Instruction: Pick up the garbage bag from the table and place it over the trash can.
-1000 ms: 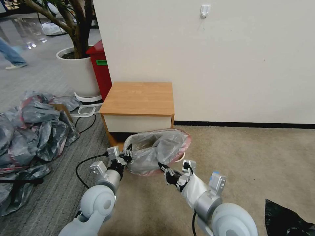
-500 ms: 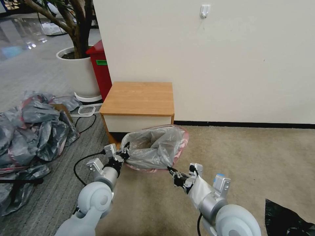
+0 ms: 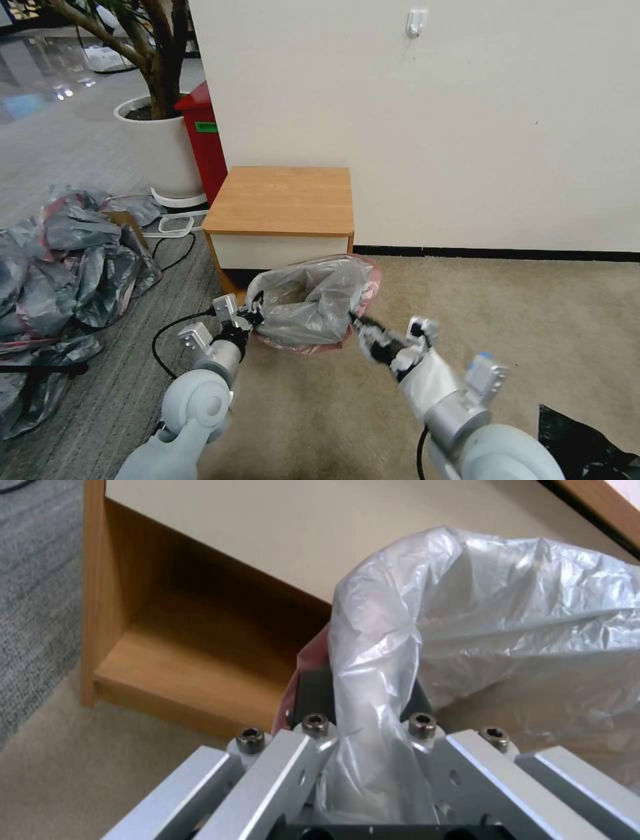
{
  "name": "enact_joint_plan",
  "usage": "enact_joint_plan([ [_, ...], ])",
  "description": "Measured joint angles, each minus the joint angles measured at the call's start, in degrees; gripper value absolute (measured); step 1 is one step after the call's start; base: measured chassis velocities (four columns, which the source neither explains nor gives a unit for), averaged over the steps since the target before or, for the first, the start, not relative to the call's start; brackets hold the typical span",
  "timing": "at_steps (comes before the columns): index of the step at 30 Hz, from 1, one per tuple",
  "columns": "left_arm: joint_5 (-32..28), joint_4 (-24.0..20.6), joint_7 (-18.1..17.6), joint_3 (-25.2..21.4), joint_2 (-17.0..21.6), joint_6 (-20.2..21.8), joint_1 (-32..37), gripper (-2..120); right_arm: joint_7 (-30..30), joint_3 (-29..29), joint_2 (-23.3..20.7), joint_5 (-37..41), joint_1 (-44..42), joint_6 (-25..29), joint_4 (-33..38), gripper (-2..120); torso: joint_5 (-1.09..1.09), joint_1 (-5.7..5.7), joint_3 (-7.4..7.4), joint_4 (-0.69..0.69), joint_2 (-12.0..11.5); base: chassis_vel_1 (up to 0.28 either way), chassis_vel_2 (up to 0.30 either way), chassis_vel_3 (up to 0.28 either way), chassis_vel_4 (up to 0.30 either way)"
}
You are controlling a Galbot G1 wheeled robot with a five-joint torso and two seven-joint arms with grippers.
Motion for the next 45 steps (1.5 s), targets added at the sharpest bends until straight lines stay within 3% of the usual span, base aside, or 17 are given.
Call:
enact_joint_plan([
  [4, -0.42, -0.40, -0.13, 0.06, -0.08, 0.07, 0.20, 6, -0.08, 0.54, 2.14, -0.93, 2.10, 3.66, -2.63, 61, 0.01, 0.00, 0.00, 0.00, 0.00, 0.000, 0.000, 0.000, 0.000],
  [5, -0.74, -0.70, -0.26, 0.16, -0.09, 0.15, 0.31, 6, -0.08, 0.68, 3.36, -1.16, 3.26, 5.37, -4.10, 71, 0.02, 0.00, 0.00, 0.00, 0.00, 0.000, 0.000, 0.000, 0.000],
  [7, -1.00, -0.98, -0.38, 0.25, -0.10, 0.24, 0.45, 6, -0.05, 0.72, 4.83, -1.35, 4.37, 7.14, -5.83, 78, 0.02, 0.00, 0.00, 0.00, 0.00, 0.000, 0.000, 0.000, 0.000],
  [10, -1.04, -1.03, -0.39, 0.26, -0.10, 0.25, 0.47, 6, -0.05, 0.72, 4.93, -1.36, 4.44, 7.26, -5.95, 78, 0.02, 0.00, 0.00, 0.00, 0.00, 0.000, 0.000, 0.000, 0.000],
  [12, -1.51, -1.66, -0.45, 0.34, -0.03, 0.41, 0.77, 6, -0.01, 0.24, 7.31, -1.45, 5.51, 10.26, -8.94, 94, 0.01, 0.00, 0.00, 0.00, 0.00, 0.000, 0.000, 0.000, 0.000],
  [15, -2.05, -2.02, -0.47, 0.33, 0.09, 0.54, 0.97, 6, -0.01, -0.30, 8.88, -1.36, 5.91, 12.36, -11.08, 100, 0.00, 0.00, 0.00, 0.00, 0.00, 0.000, 0.000, 0.000, 0.000],
  [22, -2.97, -2.37, -0.52, 0.36, 0.14, 0.66, 0.93, 6, -0.01, -0.80, 11.67, 0.92, 6.60, 13.56, -13.21, 98, 0.00, 0.00, 0.00, 0.00, 0.00, 0.000, 0.000, 0.000, 0.000],
  [30, -3.50, -2.75, -0.55, 0.55, 0.18, 0.87, 0.92, 6, -0.01, -0.69, 13.04, 3.29, 7.08, 13.83, -14.71, 76, 0.01, 0.00, 0.00, 0.00, 0.00, 0.000, 0.000, 0.000, 0.000],
  [32, -3.50, -2.85, -0.55, 0.56, 0.21, 0.89, 0.91, 6, -0.09, -0.66, 13.51, 3.57, 7.15, 14.08, -15.05, 64, 0.01, 0.00, 0.00, 0.00, 0.00, 0.000, 0.000, 0.000, 0.000],
  [34, -3.50, -2.87, -0.55, 0.57, 0.20, 0.90, 0.91, 6, -0.12, -0.66, 13.66, 3.66, 7.16, 14.18, -15.10, 61, 0.01, -0.01, 0.00, 0.00, 0.00, 0.000, 0.000, 0.000, 0.000],
  [36, -3.50, -3.04, -0.55, 0.53, 0.18, 0.91, 0.96, 6, -0.17, -0.63, 13.93, 3.89, 7.17, 14.29, -15.10, 49, 0.01, 0.00, 0.00, 0.00, 0.00, 0.000, 0.000, 0.000, 0.000],
  [45, -3.42, -3.27, -0.43, 0.36, 0.06, 0.95, 1.45, 6, -0.20, -0.41, 14.01, 3.93, 7.17, 14.44, -15.06, 19, 0.01, 0.00, 0.00, 0.00, 0.00, 0.000, 0.000, 0.000, 0.000],
])
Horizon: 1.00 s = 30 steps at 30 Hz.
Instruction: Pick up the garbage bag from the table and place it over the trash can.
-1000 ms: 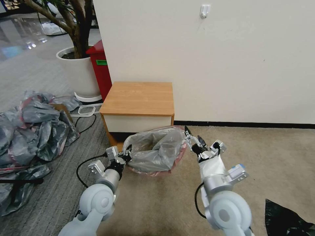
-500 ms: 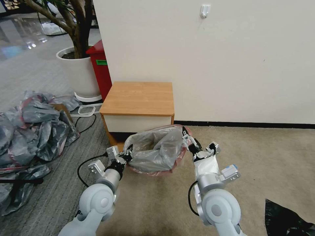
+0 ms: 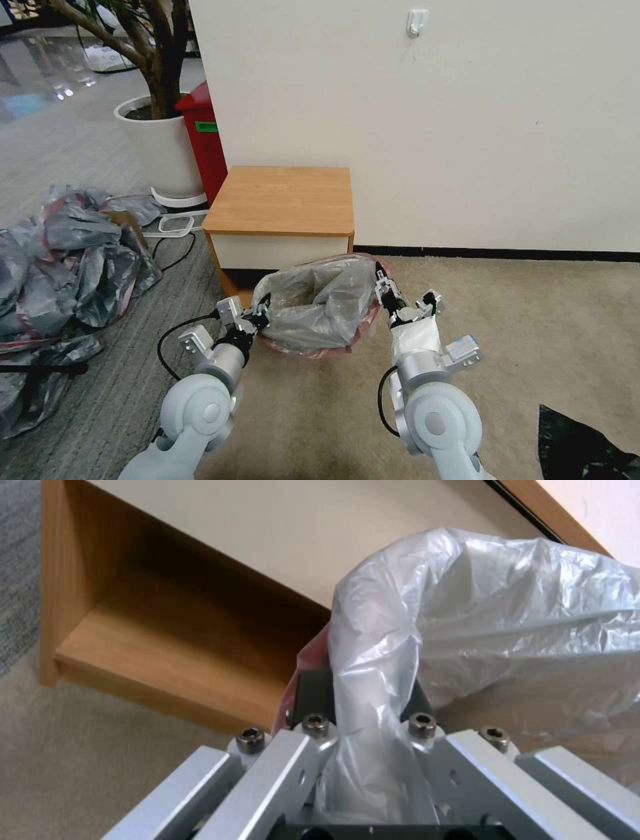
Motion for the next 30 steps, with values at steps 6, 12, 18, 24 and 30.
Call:
enact_joint_plan([
  [6, 0.12, -0.23, 0.15, 0.12, -0.17, 0.03, 0.12, 6, -1.08, 0.16, 0.07, -0.02, 0.04, 0.04, -0.59, 0, 0.00, 0.00, 0.00, 0.00, 0.00, 0.000, 0.000, 0.000, 0.000],
  [12, 0.15, -0.28, 0.28, 0.22, -0.18, 0.12, 0.21, 6, -1.22, 0.32, -0.07, -0.01, 0.71, 0.01, -0.65, 0, 0.00, 0.00, 0.00, 0.00, 0.00, 0.000, 0.000, 0.000, 0.000],
  [18, 0.15, -1.18, 1.06, 0.11, -0.21, 0.41, 1.51, 6, -0.59, 2.20, -3.15, 1.47, 4.17, -1.51, -2.24, 0, 0.01, 0.00, 0.00, 0.00, 0.00, 0.000, 0.000, 0.000, 0.000],
  [24, -0.14, -1.91, 1.65, -0.67, 0.09, 0.68, 2.23, 6, -0.63, 4.08, -5.87, 2.87, 5.10, -4.88, -3.76, 0, 0.01, 0.00, 0.00, -0.01, 0.00, 0.000, 0.000, 0.000, 0.000],
  [30, -1.32, -2.05, 1.67, -1.42, 0.11, 0.74, 2.23, 6, -0.66, 4.79, -7.58, 3.90, 2.96, -7.43, -2.68, 0, 0.00, 0.00, 0.00, 0.00, 0.00, 0.000, 0.000, 0.000, 0.000],
])
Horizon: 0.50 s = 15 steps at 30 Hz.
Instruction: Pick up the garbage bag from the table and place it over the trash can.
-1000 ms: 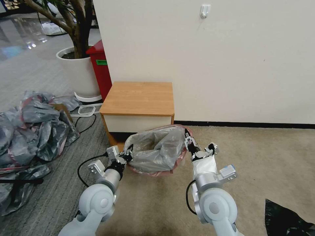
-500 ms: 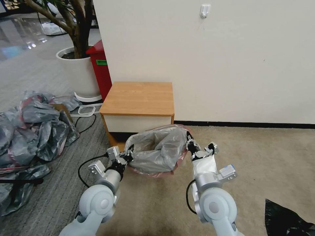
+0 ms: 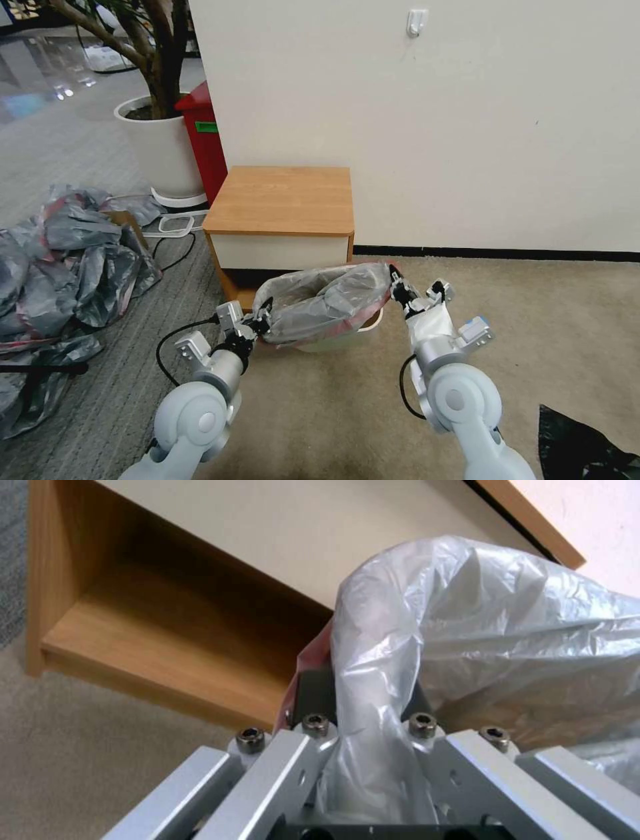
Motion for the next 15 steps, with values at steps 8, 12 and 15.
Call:
enact_joint_plan([
  [8, -2.13, 0.16, -0.19, -0.62, -0.12, 0.05, -0.72, 6, 1.74, -1.05, -0.86, 1.45, -4.58, -2.76, 4.91, 0, -0.01, 0.00, 0.00, 0.00, 0.00, 0.000, 0.000, 0.000, 0.000],
  [12, -2.74, 0.12, -0.24, -0.78, -0.12, 0.27, -0.79, 6, 1.80, -1.15, -0.91, 1.46, -4.78, -2.86, 4.97, 0, -0.01, 0.00, 0.00, 0.00, 0.00, 0.000, 0.000, 0.000, 0.000],
  [15, -5.00, -0.79, -0.33, -1.51, 0.22, 1.18, -0.47, 6, -0.75, -1.14, -0.64, 0.44, -3.59, -1.67, 2.02, 0, 0.00, 0.00, 0.00, 0.00, 0.00, 0.000, 0.000, 0.000, 0.000],
])
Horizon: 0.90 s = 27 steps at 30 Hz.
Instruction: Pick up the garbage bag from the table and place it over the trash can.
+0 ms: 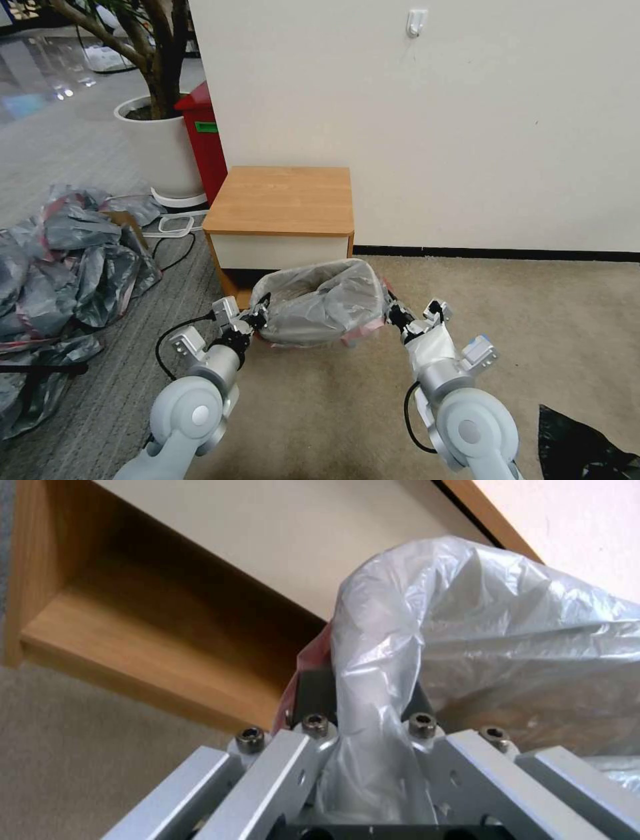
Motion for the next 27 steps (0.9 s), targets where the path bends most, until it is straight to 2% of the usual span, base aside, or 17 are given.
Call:
enact_joint_plan([
  [1, 0.00, 0.00, 0.00, 0.00, 0.00, 0.00, 0.00, 6, 0.00, 0.00, 0.00, 0.00, 0.00, 0.00, 0.00, 0, 0.00, 0.00, 0.00, 0.00, 0.00, 0.000, 0.000, 0.000, 0.000],
  [3, -0.92, -0.39, -0.03, -0.55, 0.41, 0.29, 0.41, 6, -4.84, 0.05, 0.00, -1.99, 1.00, 1.36, -3.00, 0, 0.00, 0.00, 0.00, 0.00, 0.00, 0.000, 0.000, 0.000, 0.000],
  [9, -2.41, -0.79, -0.04, -1.30, 0.97, 0.98, 0.58, 6, -9.71, 0.16, -0.23, -2.93, 2.10, 2.17, -6.01, 0, 0.00, 0.00, 0.00, 0.00, 0.00, 0.000, 0.000, 0.000, 0.000],
  [27, -4.20, -1.73, -0.07, -1.55, 1.33, 1.47, 0.27, 6, -11.22, -0.03, -1.14, -6.62, 3.99, 2.03, -12.30, 0, 0.00, 0.00, 0.00, 0.00, 0.00, 0.000, 0.000, 0.000, 0.000],
])
